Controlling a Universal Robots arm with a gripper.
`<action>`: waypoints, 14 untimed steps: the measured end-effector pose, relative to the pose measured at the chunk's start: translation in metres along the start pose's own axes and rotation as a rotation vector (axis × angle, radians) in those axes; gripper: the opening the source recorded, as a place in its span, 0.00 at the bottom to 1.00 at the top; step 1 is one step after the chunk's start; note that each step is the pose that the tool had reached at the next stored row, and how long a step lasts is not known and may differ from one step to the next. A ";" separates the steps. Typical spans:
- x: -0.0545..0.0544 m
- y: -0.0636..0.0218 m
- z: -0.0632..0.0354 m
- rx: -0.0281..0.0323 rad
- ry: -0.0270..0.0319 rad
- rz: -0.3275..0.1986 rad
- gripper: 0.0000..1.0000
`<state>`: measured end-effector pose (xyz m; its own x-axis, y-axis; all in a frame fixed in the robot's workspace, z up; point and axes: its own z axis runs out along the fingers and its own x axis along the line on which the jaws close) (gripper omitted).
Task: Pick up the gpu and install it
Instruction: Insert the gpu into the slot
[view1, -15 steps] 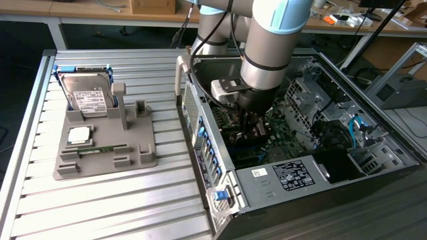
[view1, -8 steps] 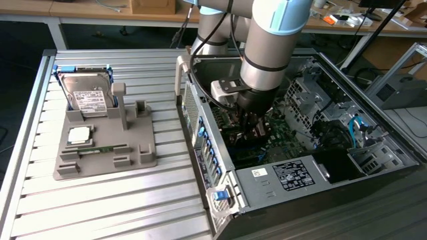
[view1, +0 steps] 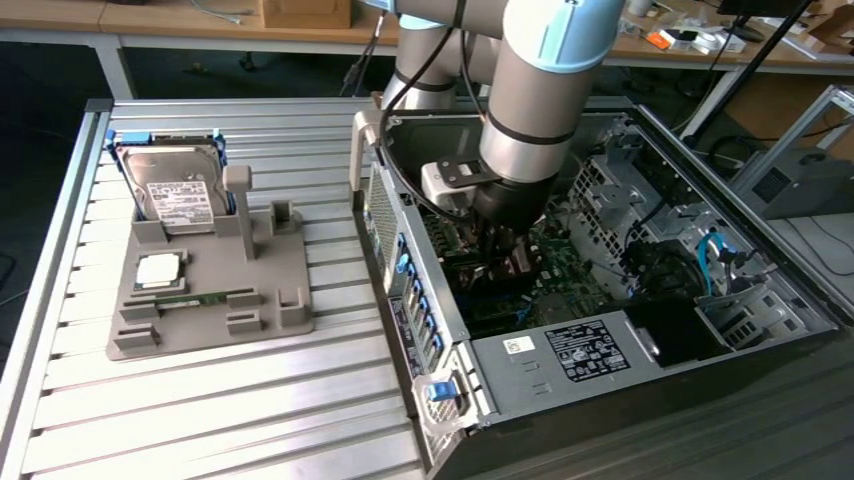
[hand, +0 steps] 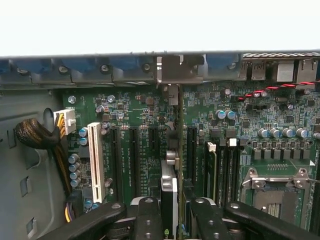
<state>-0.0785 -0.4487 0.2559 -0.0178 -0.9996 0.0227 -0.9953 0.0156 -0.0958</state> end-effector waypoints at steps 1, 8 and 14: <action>0.000 0.0001 0.0007 -0.0001 0.0003 0.000 0.27; 0.000 0.0001 0.0017 0.0005 -0.0013 0.000 0.27; 0.000 0.0001 0.0015 0.0002 -0.0005 0.000 0.40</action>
<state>-0.0785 -0.4486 0.2544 -0.0178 -0.9996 0.0221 -0.9953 0.0156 -0.0960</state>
